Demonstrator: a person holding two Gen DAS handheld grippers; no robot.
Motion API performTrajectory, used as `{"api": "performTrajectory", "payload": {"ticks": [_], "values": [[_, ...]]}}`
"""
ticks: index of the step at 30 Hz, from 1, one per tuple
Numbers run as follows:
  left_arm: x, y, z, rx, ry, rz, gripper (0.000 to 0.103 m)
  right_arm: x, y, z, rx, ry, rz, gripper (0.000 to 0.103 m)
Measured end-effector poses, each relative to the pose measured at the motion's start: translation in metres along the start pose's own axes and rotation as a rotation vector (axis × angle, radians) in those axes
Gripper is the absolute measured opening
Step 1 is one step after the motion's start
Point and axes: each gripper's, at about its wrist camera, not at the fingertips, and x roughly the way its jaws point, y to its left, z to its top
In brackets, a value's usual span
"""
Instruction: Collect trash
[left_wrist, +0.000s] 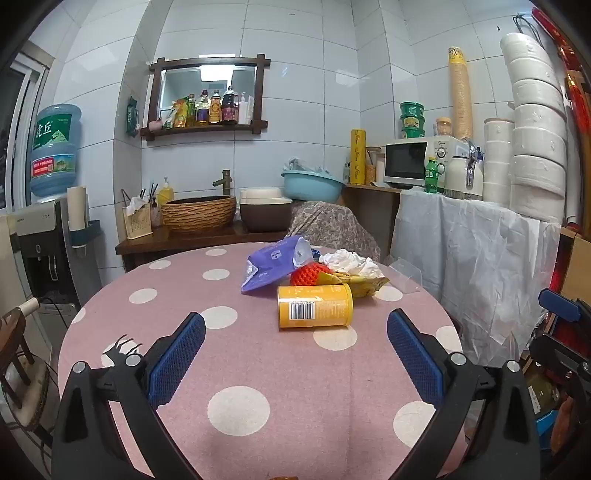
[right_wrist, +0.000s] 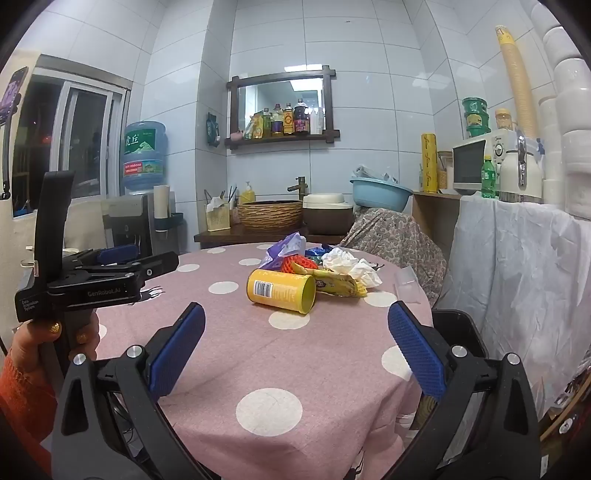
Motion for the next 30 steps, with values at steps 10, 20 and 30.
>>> {"api": "performTrajectory", "payload": {"ticks": [10, 20, 30], "values": [[0.0002, -0.0003, 0.0, 0.004, 0.002, 0.001, 0.098, 0.001, -0.0006, -0.0005, -0.001, 0.006, -0.001, 0.098], [-0.0011, -0.0018, -0.0001, 0.004, 0.005, -0.002, 0.098, 0.0002, -0.0002, -0.0006, -0.007, 0.003, -0.006, 0.098], [0.0002, -0.0038, -0.0039, 0.006, 0.006, -0.005, 0.098, 0.0019, -0.0007, 0.0003, -0.001, 0.005, -0.003, 0.098]]}}
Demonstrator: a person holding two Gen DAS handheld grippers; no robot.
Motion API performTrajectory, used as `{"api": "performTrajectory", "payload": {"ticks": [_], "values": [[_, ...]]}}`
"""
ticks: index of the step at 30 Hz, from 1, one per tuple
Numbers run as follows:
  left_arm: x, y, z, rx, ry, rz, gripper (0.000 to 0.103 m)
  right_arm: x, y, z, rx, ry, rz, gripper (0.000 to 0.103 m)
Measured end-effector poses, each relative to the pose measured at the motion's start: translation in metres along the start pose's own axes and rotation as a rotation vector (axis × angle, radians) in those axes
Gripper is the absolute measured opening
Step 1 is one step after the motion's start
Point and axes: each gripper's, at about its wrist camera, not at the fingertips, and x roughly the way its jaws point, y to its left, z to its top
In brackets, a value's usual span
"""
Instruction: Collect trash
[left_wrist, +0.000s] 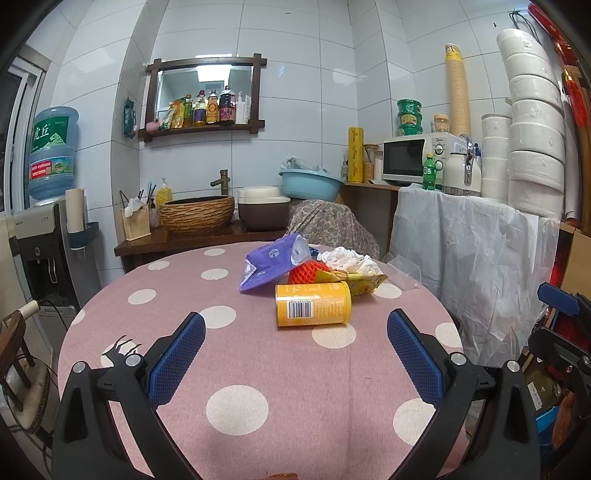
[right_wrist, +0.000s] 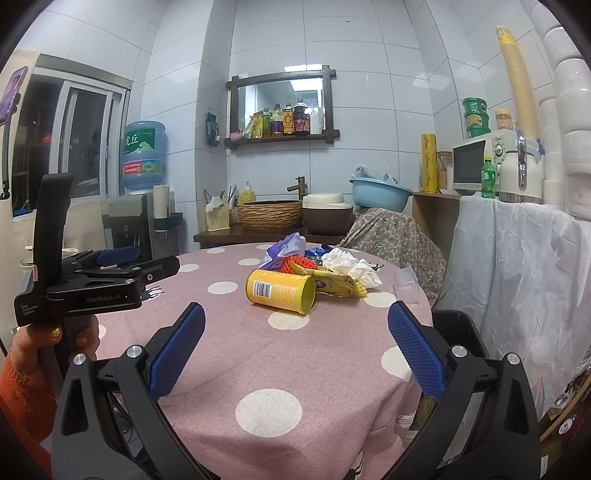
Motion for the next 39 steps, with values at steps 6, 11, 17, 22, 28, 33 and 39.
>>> {"api": "performTrajectory", "payload": {"ticks": [6, 11, 17, 22, 28, 33, 39], "values": [[0.0012, -0.0007, 0.0004, 0.002, 0.001, -0.002, 0.098, 0.0, -0.0004, 0.0003, 0.0, 0.001, 0.002, 0.098], [0.0012, -0.0009, 0.0002, 0.005, 0.001, -0.002, 0.098, -0.0008, -0.0002, 0.0005, -0.003, 0.0, -0.001, 0.098], [0.0025, -0.0012, -0.0004, 0.006, 0.003, -0.004, 0.098, -0.0018, -0.0008, 0.0004, 0.007, -0.001, -0.002, 0.098], [0.005, -0.0022, -0.0023, 0.007, 0.011, -0.002, 0.098, -0.0016, -0.0006, -0.0003, 0.007, -0.001, 0.0, 0.098], [0.0057, -0.002, -0.0015, 0.004, 0.011, -0.002, 0.098, -0.0007, 0.0005, -0.0013, 0.005, 0.001, 0.003, 0.098], [0.0056, -0.0015, -0.0019, 0.006, 0.01, -0.002, 0.098, -0.0007, 0.0005, -0.0012, 0.008, 0.0, 0.003, 0.098], [0.0056, -0.0018, -0.0022, 0.007, 0.01, -0.001, 0.098, -0.0008, 0.0013, -0.0012, 0.005, 0.0, 0.003, 0.098]]}}
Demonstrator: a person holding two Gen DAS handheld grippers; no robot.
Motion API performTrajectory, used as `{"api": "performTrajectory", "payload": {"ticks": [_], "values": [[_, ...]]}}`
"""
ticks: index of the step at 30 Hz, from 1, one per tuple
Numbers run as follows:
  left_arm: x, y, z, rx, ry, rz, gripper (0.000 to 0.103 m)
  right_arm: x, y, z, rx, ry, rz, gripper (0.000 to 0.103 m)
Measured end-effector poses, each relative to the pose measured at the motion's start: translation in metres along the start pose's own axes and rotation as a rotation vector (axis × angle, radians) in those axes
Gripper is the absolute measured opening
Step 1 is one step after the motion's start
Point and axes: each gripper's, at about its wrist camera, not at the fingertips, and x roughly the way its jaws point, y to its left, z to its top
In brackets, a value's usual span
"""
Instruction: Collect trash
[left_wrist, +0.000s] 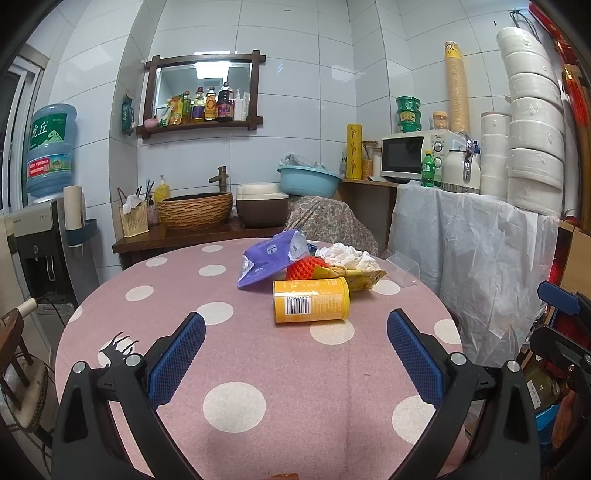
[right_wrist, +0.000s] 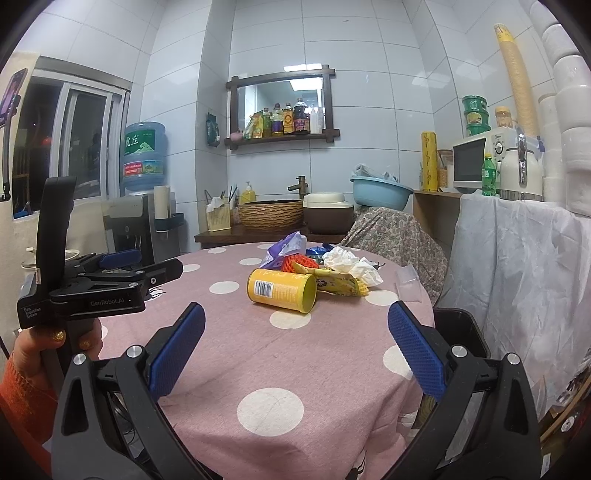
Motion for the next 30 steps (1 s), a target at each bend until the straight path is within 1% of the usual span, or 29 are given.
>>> {"api": "performTrajectory", "payload": {"ticks": [30], "values": [[0.0002, -0.0063, -0.0017, 0.023, 0.013, -0.005, 0.098, 0.0009, -0.0019, -0.0001, 0.008, 0.002, 0.0, 0.098]]}}
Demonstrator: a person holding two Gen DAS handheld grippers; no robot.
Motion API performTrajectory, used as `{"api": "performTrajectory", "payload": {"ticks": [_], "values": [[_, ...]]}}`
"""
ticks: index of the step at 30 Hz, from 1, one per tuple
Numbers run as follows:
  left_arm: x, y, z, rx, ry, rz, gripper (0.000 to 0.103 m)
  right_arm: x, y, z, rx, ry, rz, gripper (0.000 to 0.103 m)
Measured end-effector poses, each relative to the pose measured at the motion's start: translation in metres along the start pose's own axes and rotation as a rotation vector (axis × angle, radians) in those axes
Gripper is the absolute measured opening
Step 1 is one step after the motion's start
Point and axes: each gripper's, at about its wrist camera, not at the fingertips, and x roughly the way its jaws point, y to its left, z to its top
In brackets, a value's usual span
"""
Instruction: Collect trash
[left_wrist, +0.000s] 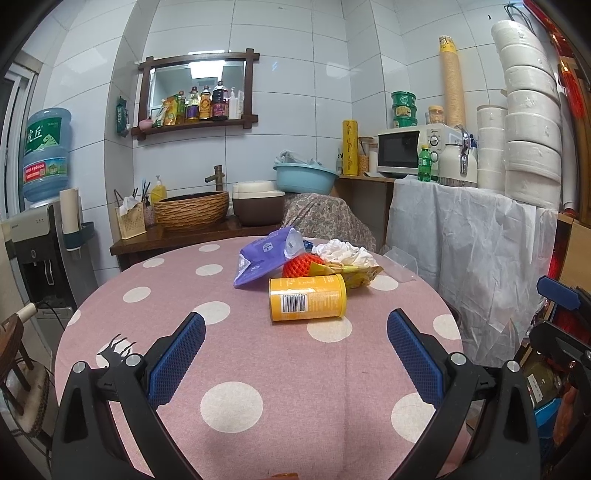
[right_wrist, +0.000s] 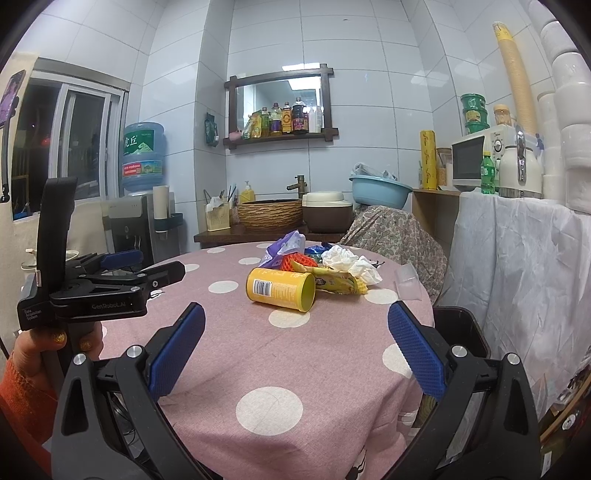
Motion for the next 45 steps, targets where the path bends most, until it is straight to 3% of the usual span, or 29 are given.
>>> {"api": "performTrajectory", "payload": {"ticks": [18, 29, 34, 39, 45], "values": [[0.004, 0.0, -0.002, 0.007, 0.016, -0.006, 0.098, 0.009, -0.001, -0.001, -0.019, 0.02, 0.01, 0.098], [0.065, 0.019, -0.018, -0.026, 0.225, -0.081, 0.098, 0.07, -0.011, -0.024, -0.006, 0.197, 0.07, 0.098], [0.084, 0.022, -0.014, -0.002, 0.258, -0.084, 0.098, 0.1, -0.02, -0.03, 0.036, 0.26, 0.103, 0.098], [0.101, 0.024, -0.004, 0.089, 0.259, -0.116, 0.098, 0.121, -0.036, -0.03, 0.075, 0.296, 0.131, 0.098], [0.128, 0.005, 0.01, 0.356, 0.247, -0.219, 0.098, 0.133, -0.051, -0.028, 0.065, 0.322, 0.102, 0.098]]}}
